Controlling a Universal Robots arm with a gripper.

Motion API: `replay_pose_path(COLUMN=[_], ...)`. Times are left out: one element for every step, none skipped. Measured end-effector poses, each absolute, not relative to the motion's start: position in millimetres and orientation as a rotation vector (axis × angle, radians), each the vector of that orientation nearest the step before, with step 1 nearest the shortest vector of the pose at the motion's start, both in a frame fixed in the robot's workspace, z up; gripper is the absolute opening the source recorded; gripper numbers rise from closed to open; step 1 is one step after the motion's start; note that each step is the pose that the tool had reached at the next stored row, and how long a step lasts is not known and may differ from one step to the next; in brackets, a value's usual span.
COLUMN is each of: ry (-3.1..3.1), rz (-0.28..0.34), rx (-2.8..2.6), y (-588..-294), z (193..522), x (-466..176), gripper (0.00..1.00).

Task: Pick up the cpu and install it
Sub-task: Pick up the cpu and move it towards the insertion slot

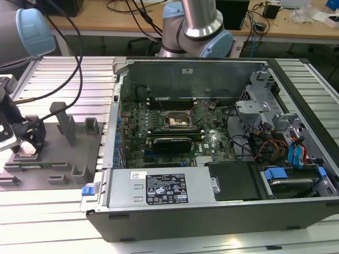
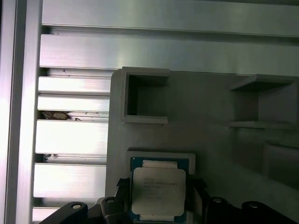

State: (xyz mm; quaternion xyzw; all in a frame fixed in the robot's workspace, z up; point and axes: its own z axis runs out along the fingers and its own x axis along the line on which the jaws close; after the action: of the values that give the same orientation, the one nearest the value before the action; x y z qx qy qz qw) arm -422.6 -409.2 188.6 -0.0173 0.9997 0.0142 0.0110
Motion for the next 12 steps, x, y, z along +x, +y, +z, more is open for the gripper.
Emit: replay_pose_path(ry=[3.119,3.119,3.119,3.119,3.119,3.119,3.119,3.119,3.119,3.119,3.119,3.119], rz=[0.044,0.044,0.044,0.044,0.044,0.044,0.045,0.044,0.044,0.044,0.044,0.044], rx=[-0.054,-0.054,-0.054,-0.054,-0.054,-0.054,-0.054,-0.054,-0.054,-0.054,-0.054,-0.054], y=[-409.2,-409.2,-409.1,-409.1,-409.1,-409.1,-409.1,-409.0,-409.0,-409.0,-408.9,-408.7], z=[188.6,188.6,188.4,188.4,188.4,188.4,188.3,188.4,188.4,188.4,188.4,188.4], x=[-422.6,-422.6,-422.8,-423.1,-423.7,-423.9,-424.0,-424.0,-424.1,-424.1,-424.2,-424.2], gripper=[0.62,0.62,0.62,0.62,0.62,0.62,0.62,0.62,0.62,0.62,0.62,0.62])
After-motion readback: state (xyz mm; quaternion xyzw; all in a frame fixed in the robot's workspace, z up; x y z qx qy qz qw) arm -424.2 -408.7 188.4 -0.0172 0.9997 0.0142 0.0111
